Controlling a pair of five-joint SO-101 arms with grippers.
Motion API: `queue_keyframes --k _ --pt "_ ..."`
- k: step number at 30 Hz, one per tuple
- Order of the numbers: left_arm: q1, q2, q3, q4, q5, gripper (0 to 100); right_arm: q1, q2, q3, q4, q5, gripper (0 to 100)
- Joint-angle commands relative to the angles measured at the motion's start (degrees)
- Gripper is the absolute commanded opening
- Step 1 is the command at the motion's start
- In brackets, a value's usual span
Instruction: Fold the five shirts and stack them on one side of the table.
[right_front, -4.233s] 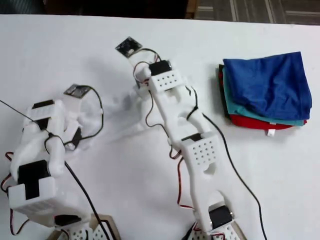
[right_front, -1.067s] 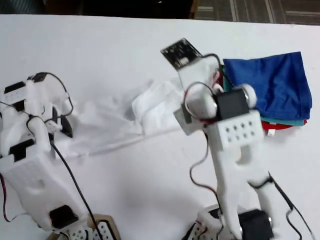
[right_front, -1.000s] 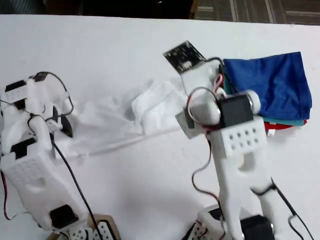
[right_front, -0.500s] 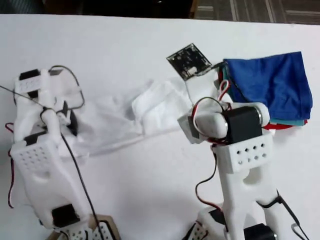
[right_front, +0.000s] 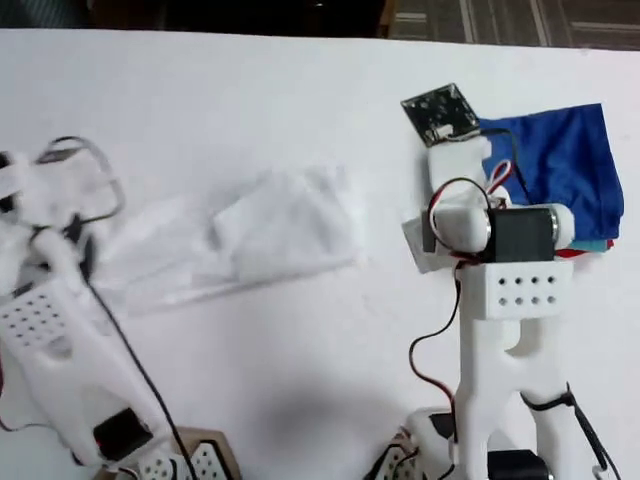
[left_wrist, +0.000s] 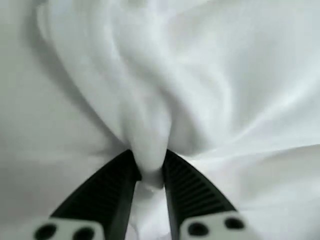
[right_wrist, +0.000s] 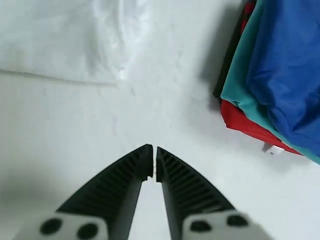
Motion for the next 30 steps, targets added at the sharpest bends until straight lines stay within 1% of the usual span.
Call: queue_keyframes --k 1,4,8,11,14,17,19,22,26,30 --pt "-7.3 -0.5 -6.1 3.6 -3.0 3 0.5 -2.0 3.8 -3.9 0.6 1.9" --pt "-8.4 -1.1 -6.7 3.8 -3.3 3 0.7 -2.0 9.1 -8.6 0.7 1.9" --pt "-8.0 -1.2 -6.5 4.0 -2.6 3 0.2 -3.0 20.8 -16.0 0.8 1.9" --pt "-6.9 -3.7 -5.3 4.1 -0.5 3 0.2 -8.7 31.7 -23.2 1.0 1.9" --pt "-3.5 -11.4 1.2 4.1 -0.1 3 0.4 -15.9 44.0 -30.0 3.9 1.9" --pt "2.8 -22.3 10.2 4.0 0.2 3 1.2 -21.3 55.0 -34.8 4.8 1.9" --pt "8.2 -29.3 15.6 4.0 2.4 3 2.6 -24.2 60.5 -36.6 4.8 1.9" --pt "17.4 -37.4 20.4 4.0 6.3 3 5.9 -27.8 66.5 -39.0 4.8 1.9" --pt "29.5 -41.7 20.5 3.9 12.0 3 11.4 -30.7 74.5 -45.3 4.8 1.9" --pt "39.2 -39.8 15.7 3.8 17.1 3 11.9 -33.5 76.0 -45.8 4.7 1.9"
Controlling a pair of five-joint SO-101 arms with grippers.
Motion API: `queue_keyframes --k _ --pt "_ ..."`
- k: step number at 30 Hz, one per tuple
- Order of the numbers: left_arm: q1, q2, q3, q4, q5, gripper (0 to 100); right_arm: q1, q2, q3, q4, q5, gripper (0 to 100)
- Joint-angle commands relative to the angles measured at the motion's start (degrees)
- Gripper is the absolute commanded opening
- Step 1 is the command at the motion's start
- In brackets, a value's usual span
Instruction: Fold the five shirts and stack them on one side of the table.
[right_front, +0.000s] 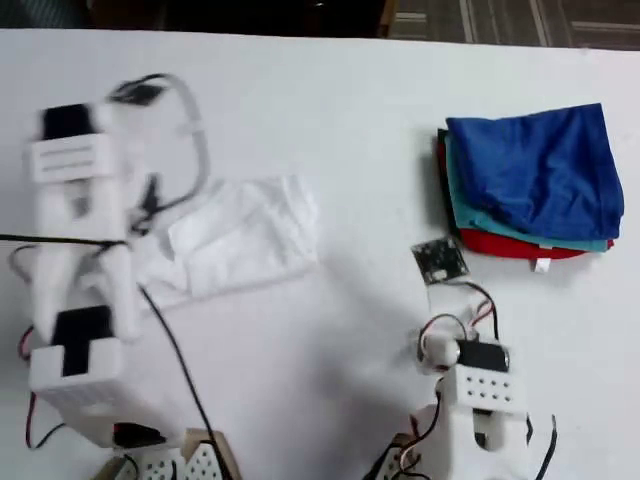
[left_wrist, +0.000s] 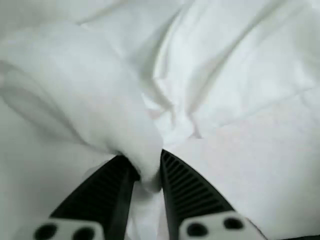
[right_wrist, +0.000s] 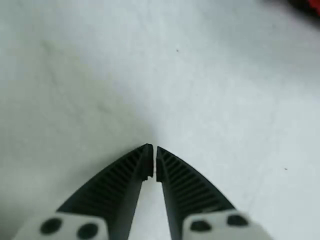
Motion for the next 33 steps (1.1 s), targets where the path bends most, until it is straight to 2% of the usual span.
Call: queue_keyframes --k 1,6,16,22,27,33 --pt "9.0 -1.1 -6.1 1.0 4.2 3 0.9 -3.2 0.7 -1.1 0.4 1.9" --pt "17.2 7.1 -15.3 0.2 6.5 3 0.9 -5.2 1.5 -0.8 0.3 1.9" --pt "25.1 27.1 -36.2 0.3 6.2 3 0.9 -5.4 1.6 -0.8 0.2 1.9" --pt "26.5 31.2 -42.0 0.7 6.2 5 0.8 -5.4 1.6 -0.8 0.2 1.9" --pt "27.0 30.7 -42.4 0.9 6.2 25 0.8 -5.4 1.6 -0.8 0.2 1.9" --pt "21.0 20.3 -41.4 1.1 6.0 20 0.8 -5.4 1.6 -0.8 0.2 1.9"
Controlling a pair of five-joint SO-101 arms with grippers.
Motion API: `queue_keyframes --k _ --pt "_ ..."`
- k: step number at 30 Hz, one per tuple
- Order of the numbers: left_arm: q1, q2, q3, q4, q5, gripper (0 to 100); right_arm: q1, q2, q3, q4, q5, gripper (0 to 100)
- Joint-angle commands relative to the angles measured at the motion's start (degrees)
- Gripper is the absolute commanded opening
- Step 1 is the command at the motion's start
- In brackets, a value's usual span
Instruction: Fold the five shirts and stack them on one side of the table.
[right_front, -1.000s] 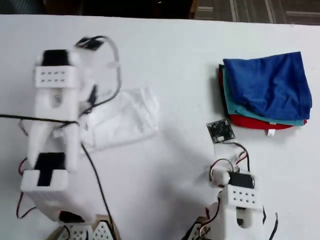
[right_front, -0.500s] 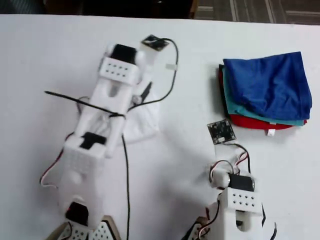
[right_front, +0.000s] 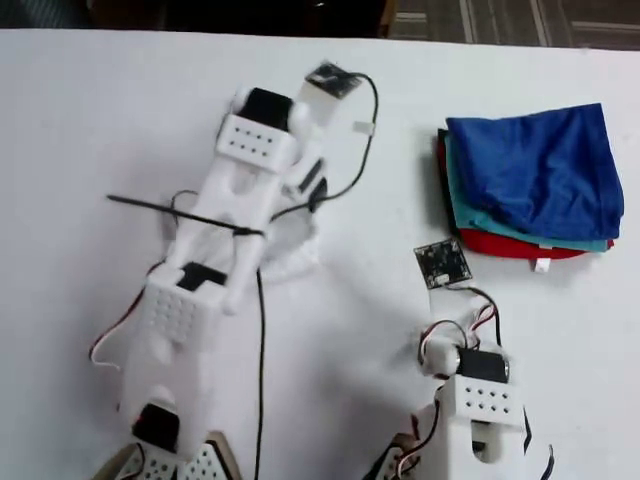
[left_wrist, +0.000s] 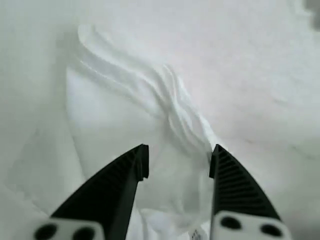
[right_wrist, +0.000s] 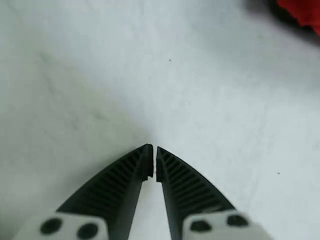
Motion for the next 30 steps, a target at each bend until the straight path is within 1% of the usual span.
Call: queue_keyframes --k 1,2,4,5,7,8,11,15,18,20,24,28,30 --pt "-5.5 -11.3 0.1 1.1 -0.1 19 0.5 -1.1 -0.4 -0.7 0.2 1.9" --pt "-6.9 -13.4 2.2 1.1 -0.7 16 0.5 -1.1 -0.4 -0.7 0.2 1.9" --pt "-8.8 -16.6 8.1 1.1 -4.3 5 0.5 -1.1 -0.4 -0.7 0.2 1.9" --pt "-9.4 -17.8 12.0 0.9 -5.8 1 0.5 -1.1 -0.4 -0.7 0.2 1.9" --pt "-9.6 -19.0 20.0 0.4 -7.5 5 0.5 -1.1 -0.4 -0.7 0.2 1.9" --pt "-9.2 -19.1 24.0 -0.4 -7.6 5 0.5 -1.1 -0.4 -0.7 0.2 1.9" --pt "-7.9 -19.4 34.2 -6.3 -7.4 3 0.5 -1.1 -0.4 -0.7 0.2 1.9" --pt "-4.0 -19.5 43.2 -11.8 -6.0 3 0.5 -1.1 -0.4 -0.7 0.2 1.9" --pt "-0.1 -19.6 46.6 -12.7 -5.5 3 0.5 -1.1 -0.4 -0.7 0.2 1.9" --pt "1.6 -19.6 46.6 -12.4 -5.5 3 0.5 -1.1 -0.4 -0.7 0.2 1.9" --pt "3.0 -22.6 47.0 -12.2 -5.4 3 0.5 -1.1 -0.4 -0.7 0.2 1.9" --pt "2.5 -28.3 46.6 -9.9 -5.5 4 0.6 -1.1 -0.4 -0.7 0.2 1.9" --pt "-0.8 -30.9 46.6 -9.4 -5.8 7 0.9 -1.1 -0.5 -0.7 0.1 1.9"
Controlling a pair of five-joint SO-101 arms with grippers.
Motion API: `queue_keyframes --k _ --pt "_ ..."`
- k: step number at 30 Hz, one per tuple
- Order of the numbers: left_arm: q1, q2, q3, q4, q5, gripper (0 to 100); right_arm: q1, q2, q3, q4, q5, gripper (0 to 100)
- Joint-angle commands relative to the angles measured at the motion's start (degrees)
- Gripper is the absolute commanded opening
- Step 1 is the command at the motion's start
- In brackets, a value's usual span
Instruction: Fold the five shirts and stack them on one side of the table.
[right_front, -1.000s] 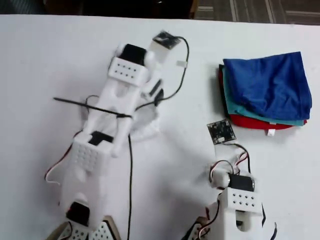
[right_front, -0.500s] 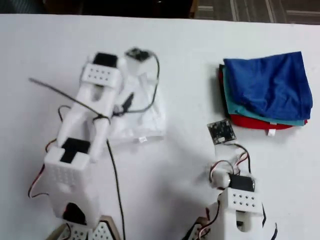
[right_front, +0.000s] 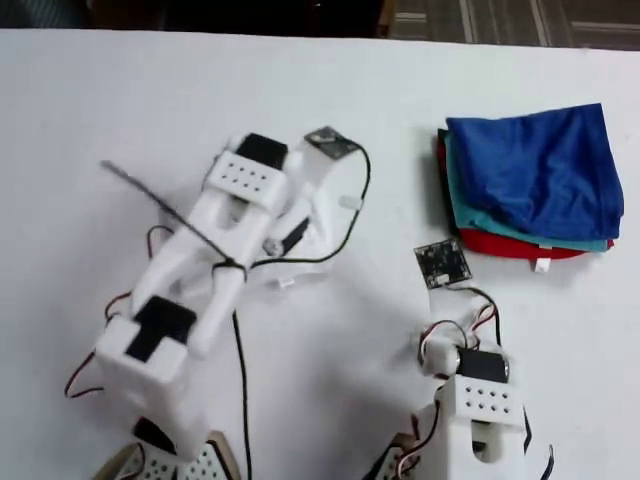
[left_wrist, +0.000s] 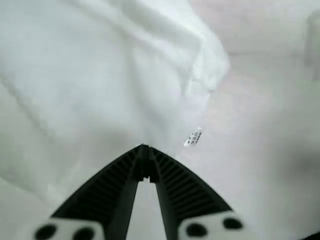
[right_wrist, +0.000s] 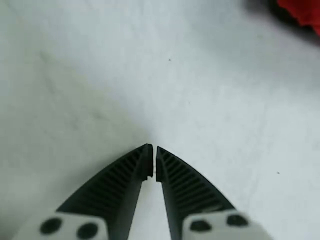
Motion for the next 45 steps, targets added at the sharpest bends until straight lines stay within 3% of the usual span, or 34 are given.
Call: queue_keyframes --k 1,5,11,15,23,34,41,45 --pt "-5.4 -7.2 0.0 0.8 -0.4 9 0.7 -1.1 -0.8 -0.6 0.1 1.9" --pt "-17.5 -6.6 0.0 -4.0 -4.3 13 -1.8 -0.6 -4.4 -1.5 -0.6 1.9" --pt "-29.0 0.6 -0.3 -13.8 -4.9 13 -14.0 0.7 -16.0 -1.4 -2.8 1.9" --pt "-31.2 5.8 -0.3 -18.6 -4.5 13 -21.6 11.3 -29.3 -1.4 -6.5 1.9" --pt "-30.4 8.3 -0.4 -22.3 -1.8 13 -37.3 49.8 -57.3 2.5 -12.4 1.9" --pt "-31.0 13.9 -0.4 -26.9 -2.1 13 -37.6 78.5 -71.8 2.3 -16.1 1.9" --pt "-34.6 15.0 -1.4 -26.2 -2.1 13 -37.6 80.7 -72.1 4.3 -16.0 1.9" --pt "-35.2 15.0 -8.3 -18.6 -2.1 13 -37.6 76.9 -72.2 4.2 -15.9 1.9"
